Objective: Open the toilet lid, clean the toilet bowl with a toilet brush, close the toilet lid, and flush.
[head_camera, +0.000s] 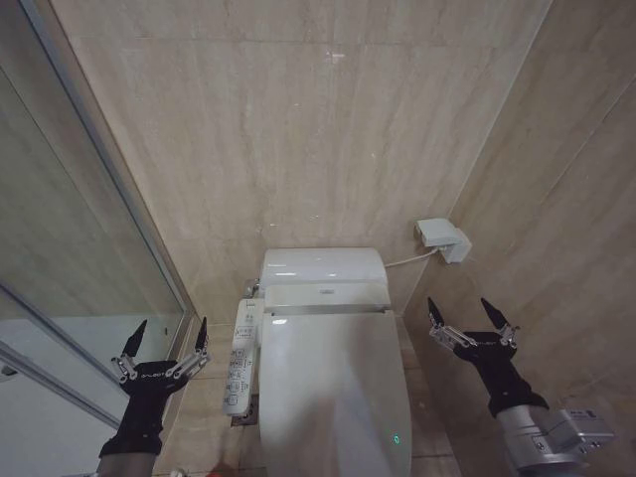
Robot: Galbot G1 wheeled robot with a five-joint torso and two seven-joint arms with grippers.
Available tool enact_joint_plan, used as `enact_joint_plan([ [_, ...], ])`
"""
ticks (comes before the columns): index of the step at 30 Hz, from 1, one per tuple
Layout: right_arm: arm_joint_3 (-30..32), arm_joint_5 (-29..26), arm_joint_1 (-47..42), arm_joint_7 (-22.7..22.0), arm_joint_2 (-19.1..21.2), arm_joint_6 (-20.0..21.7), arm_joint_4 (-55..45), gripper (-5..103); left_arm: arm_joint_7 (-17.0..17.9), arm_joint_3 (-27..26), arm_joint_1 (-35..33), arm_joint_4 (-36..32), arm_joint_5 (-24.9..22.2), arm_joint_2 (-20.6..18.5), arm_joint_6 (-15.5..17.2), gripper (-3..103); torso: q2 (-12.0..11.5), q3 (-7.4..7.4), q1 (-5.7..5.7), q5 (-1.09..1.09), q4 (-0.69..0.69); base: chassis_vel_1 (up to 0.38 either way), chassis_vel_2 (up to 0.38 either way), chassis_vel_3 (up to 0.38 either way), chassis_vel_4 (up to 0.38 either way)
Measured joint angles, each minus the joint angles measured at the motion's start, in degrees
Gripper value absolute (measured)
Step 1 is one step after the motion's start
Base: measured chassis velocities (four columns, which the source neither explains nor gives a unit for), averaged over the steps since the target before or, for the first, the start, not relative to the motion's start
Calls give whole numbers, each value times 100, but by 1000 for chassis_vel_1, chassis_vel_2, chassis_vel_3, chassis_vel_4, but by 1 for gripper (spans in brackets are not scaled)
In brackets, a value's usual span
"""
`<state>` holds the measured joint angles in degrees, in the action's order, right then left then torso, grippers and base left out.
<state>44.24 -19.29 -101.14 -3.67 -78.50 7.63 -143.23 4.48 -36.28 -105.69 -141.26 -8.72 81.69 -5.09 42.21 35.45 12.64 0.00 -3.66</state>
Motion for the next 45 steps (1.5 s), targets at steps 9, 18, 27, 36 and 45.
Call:
enact_joint_plan([
  [9, 0, 0, 0, 0, 0, 0, 0, 100, 3, 2, 5, 7, -3, -3, 2, 100, 0, 1, 2, 0, 0, 15, -20, -11, 10],
  [18, 0, 0, 0, 0, 0, 0, 0, 100, 4, 4, 5, 10, -6, -5, 2, 100, 0, 0, 0, 0, -1, 137, -149, -153, 134],
  [27, 0, 0, 0, 0, 0, 0, 0, 100, 3, 4, 6, 15, -9, -7, 1, 100, 0, 0, 0, -3, -1, 252, -244, -245, 249],
  [36, 0, 0, 0, 0, 0, 0, 0, 100, 3, 4, 6, 17, -12, -6, 0, 100, 1, 0, -2, 4, 0, 345, -338, -342, 340],
  [45, 0, 0, 0, 0, 0, 0, -1, 100, 3, 4, 6, 18, -13, -7, 0, 100, 0, 0, -1, 0, 0, 372, -367, -359, 347],
])
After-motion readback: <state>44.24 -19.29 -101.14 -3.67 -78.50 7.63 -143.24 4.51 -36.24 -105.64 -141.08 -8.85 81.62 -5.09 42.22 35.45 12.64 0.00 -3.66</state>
